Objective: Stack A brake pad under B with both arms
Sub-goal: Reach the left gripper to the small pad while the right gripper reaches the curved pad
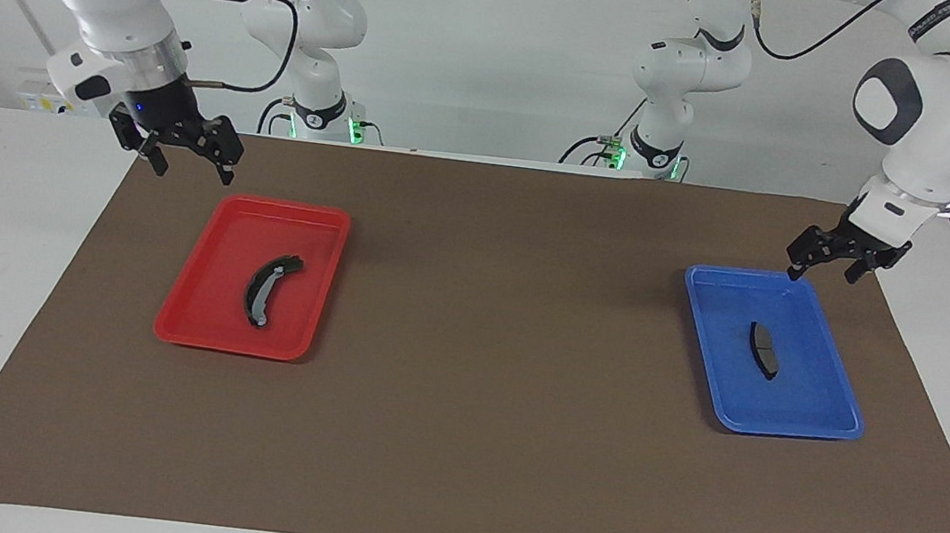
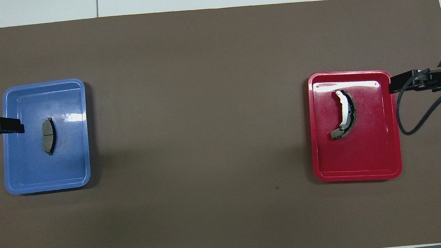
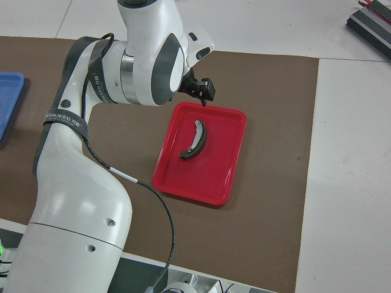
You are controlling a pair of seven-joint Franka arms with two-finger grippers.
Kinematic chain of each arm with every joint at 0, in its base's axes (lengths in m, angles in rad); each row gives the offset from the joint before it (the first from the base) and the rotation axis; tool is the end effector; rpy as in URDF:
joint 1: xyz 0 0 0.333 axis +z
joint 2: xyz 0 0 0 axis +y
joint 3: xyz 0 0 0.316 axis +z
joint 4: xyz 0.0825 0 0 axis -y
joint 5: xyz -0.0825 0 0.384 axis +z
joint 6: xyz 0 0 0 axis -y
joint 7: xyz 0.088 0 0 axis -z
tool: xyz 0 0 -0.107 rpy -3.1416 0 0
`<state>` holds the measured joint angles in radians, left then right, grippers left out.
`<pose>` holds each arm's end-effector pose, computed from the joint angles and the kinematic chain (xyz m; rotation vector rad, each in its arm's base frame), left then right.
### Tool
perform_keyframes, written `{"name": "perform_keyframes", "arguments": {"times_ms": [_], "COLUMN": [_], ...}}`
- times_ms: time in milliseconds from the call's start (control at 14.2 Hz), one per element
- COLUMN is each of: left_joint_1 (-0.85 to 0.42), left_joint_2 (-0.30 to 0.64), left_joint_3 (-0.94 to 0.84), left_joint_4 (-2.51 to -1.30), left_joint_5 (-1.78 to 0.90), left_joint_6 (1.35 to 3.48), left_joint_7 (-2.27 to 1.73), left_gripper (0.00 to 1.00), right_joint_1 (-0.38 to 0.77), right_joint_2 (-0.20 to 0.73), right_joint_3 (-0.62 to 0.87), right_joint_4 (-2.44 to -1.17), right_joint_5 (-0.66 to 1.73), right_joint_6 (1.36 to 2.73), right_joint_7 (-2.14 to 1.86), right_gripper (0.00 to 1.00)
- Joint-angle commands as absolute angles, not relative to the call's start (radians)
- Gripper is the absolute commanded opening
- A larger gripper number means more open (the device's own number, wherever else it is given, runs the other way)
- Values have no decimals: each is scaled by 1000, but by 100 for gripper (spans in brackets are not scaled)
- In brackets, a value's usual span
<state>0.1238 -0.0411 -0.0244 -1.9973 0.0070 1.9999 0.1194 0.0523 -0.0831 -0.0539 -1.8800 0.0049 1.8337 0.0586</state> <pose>0.5461 0.0548 0.4812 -3.1285 0.0356 -0.0667 0.5406 -0.0013 0.5453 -3.1293 0.0959 -0.0570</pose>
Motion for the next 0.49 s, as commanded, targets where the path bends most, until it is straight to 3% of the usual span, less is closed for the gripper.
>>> {"name": "perform_keyframes", "arguments": {"times_ms": [0, 423], "left_joint_1": [147, 167], "left_joint_2": [39, 176], "left_joint_3": [-28, -29], "left_joint_4": [-2045, -2134], "left_joint_5": [9, 9], "left_joint_6": [2115, 2382], "left_joint_7": [137, 133], "left_gripper": [100, 99], "right_joint_1": [66, 74], "right_joint_2": [-42, 31], "right_joint_3": [-48, -48], "right_joint_4": [-1994, -2198], "right_joint_5": [6, 12], "right_joint_6": [1971, 2239], "right_joint_7": [106, 169], "right_gripper": [100, 100]}}
